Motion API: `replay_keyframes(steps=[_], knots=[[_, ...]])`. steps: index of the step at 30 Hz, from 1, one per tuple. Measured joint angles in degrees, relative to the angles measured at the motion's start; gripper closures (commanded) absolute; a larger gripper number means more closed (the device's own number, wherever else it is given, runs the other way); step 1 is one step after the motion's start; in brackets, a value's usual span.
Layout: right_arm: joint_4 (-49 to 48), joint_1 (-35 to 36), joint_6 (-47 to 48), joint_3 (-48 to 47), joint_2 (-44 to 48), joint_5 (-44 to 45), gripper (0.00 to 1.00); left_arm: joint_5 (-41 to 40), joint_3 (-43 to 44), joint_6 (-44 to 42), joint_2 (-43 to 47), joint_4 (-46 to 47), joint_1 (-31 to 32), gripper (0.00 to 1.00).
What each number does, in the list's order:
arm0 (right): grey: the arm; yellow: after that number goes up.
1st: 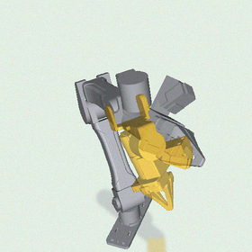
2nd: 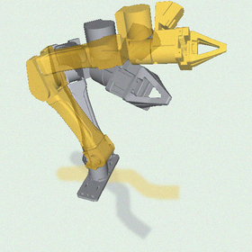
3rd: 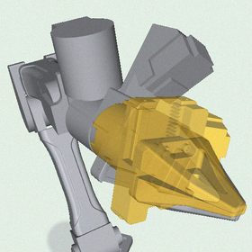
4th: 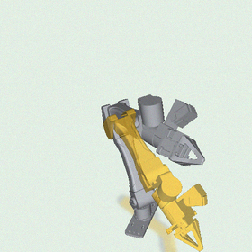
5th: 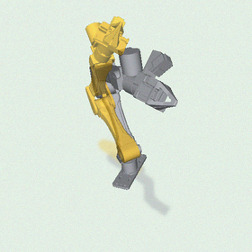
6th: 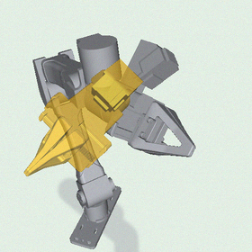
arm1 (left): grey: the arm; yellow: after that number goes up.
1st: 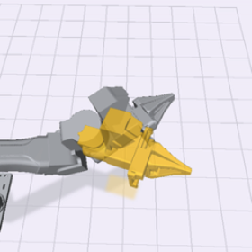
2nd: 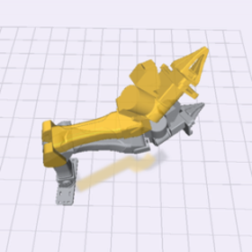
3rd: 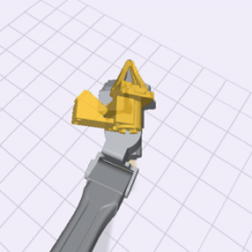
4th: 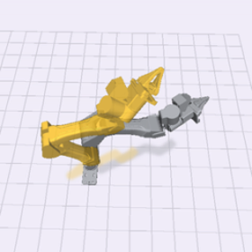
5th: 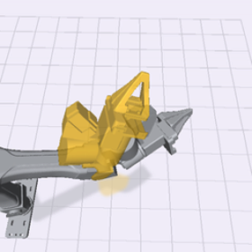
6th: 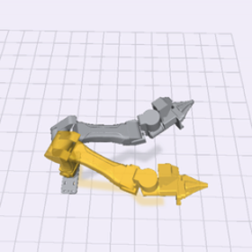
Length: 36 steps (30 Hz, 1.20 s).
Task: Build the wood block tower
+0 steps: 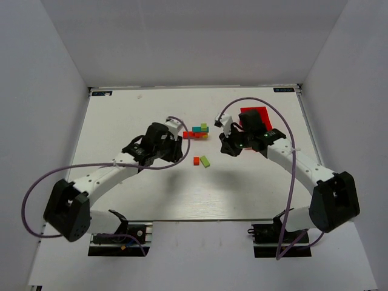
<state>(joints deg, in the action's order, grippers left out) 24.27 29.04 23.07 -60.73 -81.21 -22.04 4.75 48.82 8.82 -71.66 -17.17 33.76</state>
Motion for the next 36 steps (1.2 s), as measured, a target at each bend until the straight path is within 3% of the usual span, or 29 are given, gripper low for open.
replay_keyframes(steps=[1, 2, 7, 18, 27, 36], knots=[[-0.5, 0.0, -1.6, 1.0, 1.1, 0.2, 0.79, -0.2, 0.9, 0.4, -2.1, -0.4, 0.6, 0.31], [-1.2, 0.0, -3.2, 2.3, 3.0, 0.8, 0.74, -0.6, 1.8, 1.3, -4.4, -0.9, 1.6, 0.29], [-3.3, -0.1, -7.6, 2.8, 5.9, 2.8, 0.74, -3.9, 6.3, 4.5, -13.6, -2.9, 6.9, 0.24], [-4.2, -1.4, -10.7, 3.5, 7.5, 3.5, 0.73, -17.9, 16.7, 11.2, -26.9, -6.5, 15.1, 0.24], [-4.5, -2.2, -11.1, 3.5, 9.3, 1.7, 0.7, -24.7, 20.0, 14.7, -32.9, -7.6, 15.5, 0.25], [-4.6, -2.5, -11.1, 3.5, 9.3, 0.7, 0.7, -27.1, 21.4, 16.1, -35.2, -8.1, 15.5, 0.32]])
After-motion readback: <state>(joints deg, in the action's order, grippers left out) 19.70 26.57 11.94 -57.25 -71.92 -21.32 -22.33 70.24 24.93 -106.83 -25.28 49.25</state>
